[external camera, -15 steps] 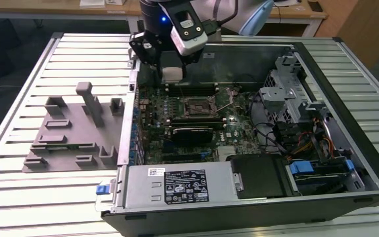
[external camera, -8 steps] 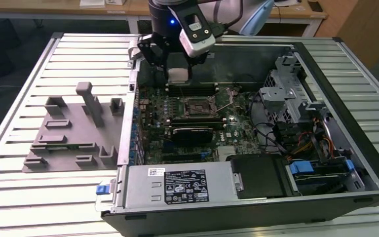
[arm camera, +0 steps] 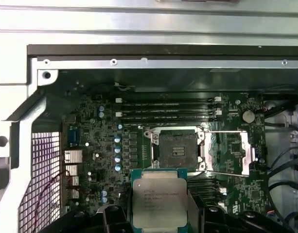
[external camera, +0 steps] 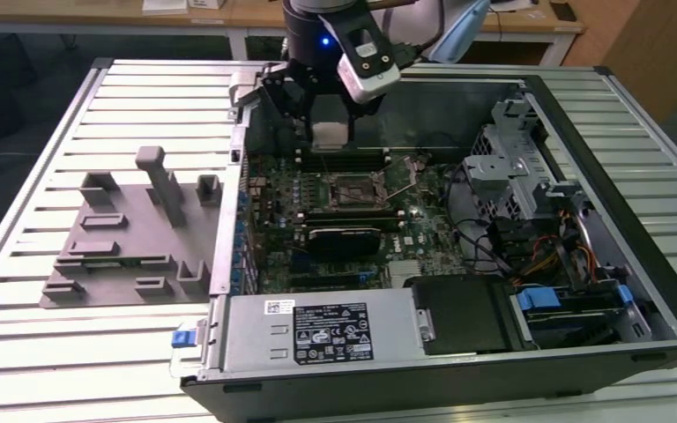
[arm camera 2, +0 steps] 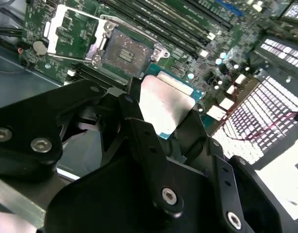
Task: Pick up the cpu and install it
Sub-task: 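Pick up the cpu and move it towards the insertion slot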
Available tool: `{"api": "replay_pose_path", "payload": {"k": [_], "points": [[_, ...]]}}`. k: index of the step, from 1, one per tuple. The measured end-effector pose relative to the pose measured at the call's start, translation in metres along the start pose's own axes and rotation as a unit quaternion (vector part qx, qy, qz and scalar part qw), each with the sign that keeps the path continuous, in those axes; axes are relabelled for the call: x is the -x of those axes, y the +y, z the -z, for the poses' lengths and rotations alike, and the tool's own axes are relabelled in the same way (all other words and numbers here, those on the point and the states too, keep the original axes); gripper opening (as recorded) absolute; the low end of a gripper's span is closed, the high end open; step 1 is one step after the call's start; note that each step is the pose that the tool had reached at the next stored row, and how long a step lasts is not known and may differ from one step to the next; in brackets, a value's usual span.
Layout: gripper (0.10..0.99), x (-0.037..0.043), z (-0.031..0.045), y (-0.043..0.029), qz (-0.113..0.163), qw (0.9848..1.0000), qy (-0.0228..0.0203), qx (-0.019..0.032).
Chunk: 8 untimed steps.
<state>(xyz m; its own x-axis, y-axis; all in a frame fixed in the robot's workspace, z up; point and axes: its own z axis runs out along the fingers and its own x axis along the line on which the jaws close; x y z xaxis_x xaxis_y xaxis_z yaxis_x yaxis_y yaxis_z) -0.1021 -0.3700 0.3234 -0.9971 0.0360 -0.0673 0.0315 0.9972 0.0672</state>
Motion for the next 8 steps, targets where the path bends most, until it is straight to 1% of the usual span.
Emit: {"api": "replay_pose_path", "payload": {"k": [4,8], "points": [[0.541,0.007,-0.0052,0.0025,0.0,1.0,0.0019,-0.0004],[0.541,0.0123,-0.0111,0.0042,0.0,1.0,0.0037,-0.0005]]}}
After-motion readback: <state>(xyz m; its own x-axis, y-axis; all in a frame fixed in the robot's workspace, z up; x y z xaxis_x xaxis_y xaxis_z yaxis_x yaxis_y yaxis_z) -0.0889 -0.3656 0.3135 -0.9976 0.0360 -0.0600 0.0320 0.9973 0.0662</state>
